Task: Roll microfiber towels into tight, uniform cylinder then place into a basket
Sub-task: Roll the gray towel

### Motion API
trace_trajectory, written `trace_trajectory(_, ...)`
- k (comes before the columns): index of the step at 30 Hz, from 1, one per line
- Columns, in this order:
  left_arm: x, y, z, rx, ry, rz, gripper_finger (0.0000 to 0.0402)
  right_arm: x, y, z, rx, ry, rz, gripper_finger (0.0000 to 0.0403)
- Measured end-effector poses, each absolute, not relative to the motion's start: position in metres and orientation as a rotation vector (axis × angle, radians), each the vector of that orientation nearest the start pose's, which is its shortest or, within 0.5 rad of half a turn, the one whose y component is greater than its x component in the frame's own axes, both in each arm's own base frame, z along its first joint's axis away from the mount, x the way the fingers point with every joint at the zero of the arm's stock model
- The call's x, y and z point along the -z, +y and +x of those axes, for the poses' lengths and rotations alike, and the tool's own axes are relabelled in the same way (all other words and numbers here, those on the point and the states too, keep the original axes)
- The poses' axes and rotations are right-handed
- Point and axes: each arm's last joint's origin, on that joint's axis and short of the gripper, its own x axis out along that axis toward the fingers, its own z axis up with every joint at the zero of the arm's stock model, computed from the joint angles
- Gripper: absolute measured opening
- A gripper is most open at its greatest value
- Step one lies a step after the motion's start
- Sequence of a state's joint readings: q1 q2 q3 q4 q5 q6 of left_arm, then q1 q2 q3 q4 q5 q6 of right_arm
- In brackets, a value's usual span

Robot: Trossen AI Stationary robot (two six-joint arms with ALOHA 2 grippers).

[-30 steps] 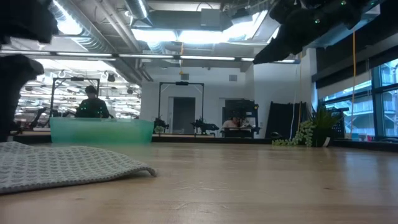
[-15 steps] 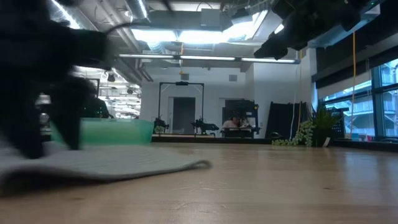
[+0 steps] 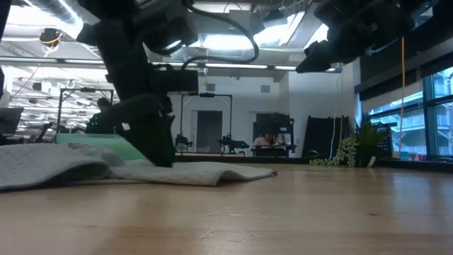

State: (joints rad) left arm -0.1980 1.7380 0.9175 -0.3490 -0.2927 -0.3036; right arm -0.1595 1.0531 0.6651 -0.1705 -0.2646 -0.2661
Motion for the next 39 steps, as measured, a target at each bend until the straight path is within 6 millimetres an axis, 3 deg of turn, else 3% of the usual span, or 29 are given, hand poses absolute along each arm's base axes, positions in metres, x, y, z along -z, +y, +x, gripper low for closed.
trace_trajectory(7, -0.166, -0.069, 0.306, -0.257, 1.040, 0.057, 0.0328, -0.229, -0.020, 0.215, -0.209, 0.560, -0.144, 0.0207)
trace_trajectory(14, -0.169, -0.109, 0.291, -0.203, 1.021, 0.006, 0.0325, -0.215, -0.017, 0.212, -0.222, 0.560, -0.145, 0.0207)
trace_trajectory(21, -0.169, -0.147, 0.273, -0.220, 0.974, -0.048, 0.0329, -0.205, -0.014, 0.216, -0.185, 0.530, 0.011, 0.0207)
trace_trajectory(29, -0.171, -0.176, 0.255, -0.247, 0.902, -0.086, 0.0329, -0.174, -0.008, 0.250, -0.146, 0.605, 0.072, 0.0207)
trace_trajectory(39, -0.172, -0.189, 0.245, -0.269, 0.836, -0.063, 0.0329, -0.136, -0.013, 0.287, -0.039, 0.772, 0.109, 0.0207)
